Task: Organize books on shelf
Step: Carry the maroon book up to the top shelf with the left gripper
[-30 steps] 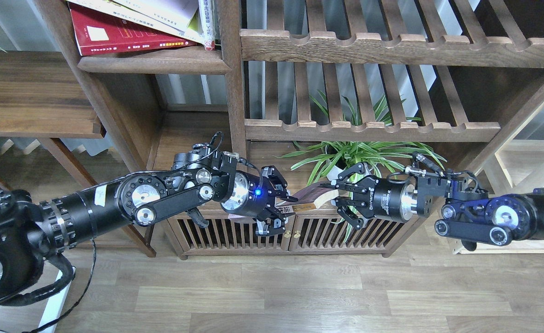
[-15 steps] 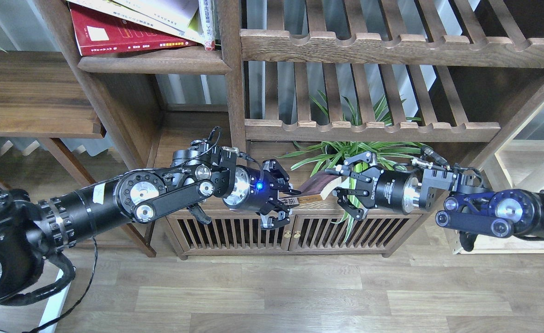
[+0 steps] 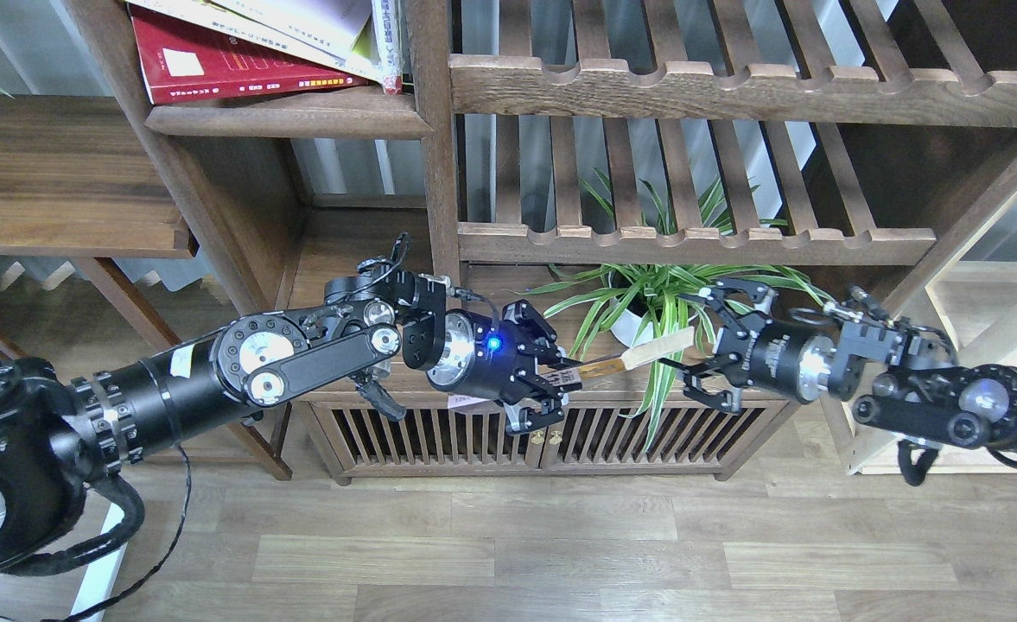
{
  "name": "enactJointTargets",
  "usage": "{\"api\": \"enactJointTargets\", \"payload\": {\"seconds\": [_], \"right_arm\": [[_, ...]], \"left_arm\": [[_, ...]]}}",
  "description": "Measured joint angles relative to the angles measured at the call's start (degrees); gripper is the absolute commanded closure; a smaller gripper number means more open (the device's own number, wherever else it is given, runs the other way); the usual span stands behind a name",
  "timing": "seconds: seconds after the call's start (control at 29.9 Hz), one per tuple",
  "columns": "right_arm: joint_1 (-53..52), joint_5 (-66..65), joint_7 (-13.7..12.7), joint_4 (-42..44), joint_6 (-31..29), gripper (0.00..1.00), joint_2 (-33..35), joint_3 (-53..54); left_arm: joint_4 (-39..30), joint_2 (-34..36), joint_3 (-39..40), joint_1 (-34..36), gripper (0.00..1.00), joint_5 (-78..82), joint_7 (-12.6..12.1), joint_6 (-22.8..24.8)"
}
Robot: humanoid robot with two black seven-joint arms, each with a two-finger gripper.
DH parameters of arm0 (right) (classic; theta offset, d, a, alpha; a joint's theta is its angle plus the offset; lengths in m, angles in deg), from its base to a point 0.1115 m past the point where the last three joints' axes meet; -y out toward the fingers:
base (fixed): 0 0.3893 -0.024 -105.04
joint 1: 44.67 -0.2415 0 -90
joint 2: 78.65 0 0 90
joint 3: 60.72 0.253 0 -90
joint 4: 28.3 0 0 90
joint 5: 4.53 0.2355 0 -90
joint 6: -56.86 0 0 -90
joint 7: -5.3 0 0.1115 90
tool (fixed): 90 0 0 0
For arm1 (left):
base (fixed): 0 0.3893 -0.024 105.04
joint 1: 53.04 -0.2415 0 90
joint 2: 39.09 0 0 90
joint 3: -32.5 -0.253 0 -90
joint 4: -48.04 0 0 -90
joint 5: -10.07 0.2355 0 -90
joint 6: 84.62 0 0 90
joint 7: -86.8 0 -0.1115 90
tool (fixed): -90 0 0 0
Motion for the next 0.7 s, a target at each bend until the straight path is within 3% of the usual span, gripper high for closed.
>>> {"api": "enactJointTargets", "payload": {"seconds": [0.37, 0.7], "right_arm": [[6.64, 0.01, 0.00, 5.14, -1.34, 0.15, 6.15, -0.08], [14.38, 3.71, 0.00, 10.78, -1.47, 0.15, 7.77, 0.02]], "left_arm": [[-5.95, 7.75, 4.63, 0.02, 1.00, -6.34, -0.64, 1.15], [-14.11, 17.35, 12.21, 0.03, 1.00, -9.62, -0.89, 1.16]]}}
